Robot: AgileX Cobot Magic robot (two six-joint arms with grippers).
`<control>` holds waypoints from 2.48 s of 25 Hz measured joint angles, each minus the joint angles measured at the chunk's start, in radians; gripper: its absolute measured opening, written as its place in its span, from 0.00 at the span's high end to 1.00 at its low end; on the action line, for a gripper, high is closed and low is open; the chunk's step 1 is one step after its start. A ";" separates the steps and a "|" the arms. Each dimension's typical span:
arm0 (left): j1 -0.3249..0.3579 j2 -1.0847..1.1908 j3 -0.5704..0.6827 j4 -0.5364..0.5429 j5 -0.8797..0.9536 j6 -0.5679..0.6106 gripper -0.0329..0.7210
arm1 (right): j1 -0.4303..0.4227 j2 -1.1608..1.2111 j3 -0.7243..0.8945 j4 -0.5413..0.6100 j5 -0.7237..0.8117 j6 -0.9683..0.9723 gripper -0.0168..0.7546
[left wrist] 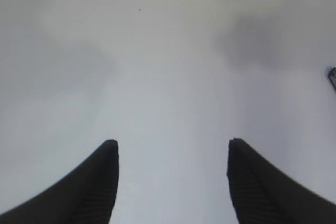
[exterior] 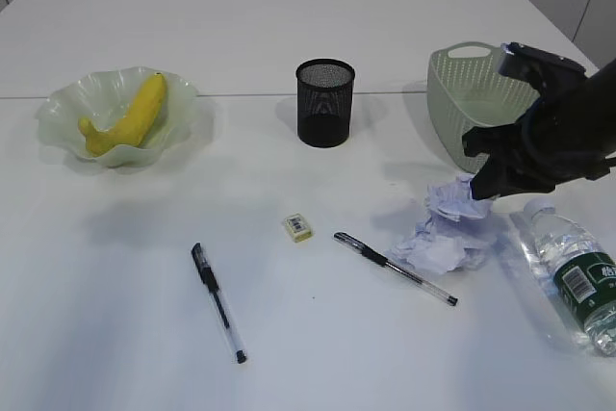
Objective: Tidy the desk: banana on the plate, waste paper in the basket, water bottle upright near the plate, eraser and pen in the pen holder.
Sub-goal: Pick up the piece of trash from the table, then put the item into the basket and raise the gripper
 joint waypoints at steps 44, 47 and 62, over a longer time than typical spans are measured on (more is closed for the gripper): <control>0.000 0.000 0.000 0.010 0.006 0.000 0.36 | -0.004 -0.112 -0.239 -0.173 -0.260 -0.060 1.00; 0.000 0.000 0.000 0.010 0.006 0.000 0.36 | -0.015 -0.086 -0.239 -0.178 -0.272 -0.060 1.00; 0.000 0.000 0.000 0.017 0.006 0.000 0.37 | -0.041 -0.038 -0.241 -0.283 -0.422 -0.062 1.00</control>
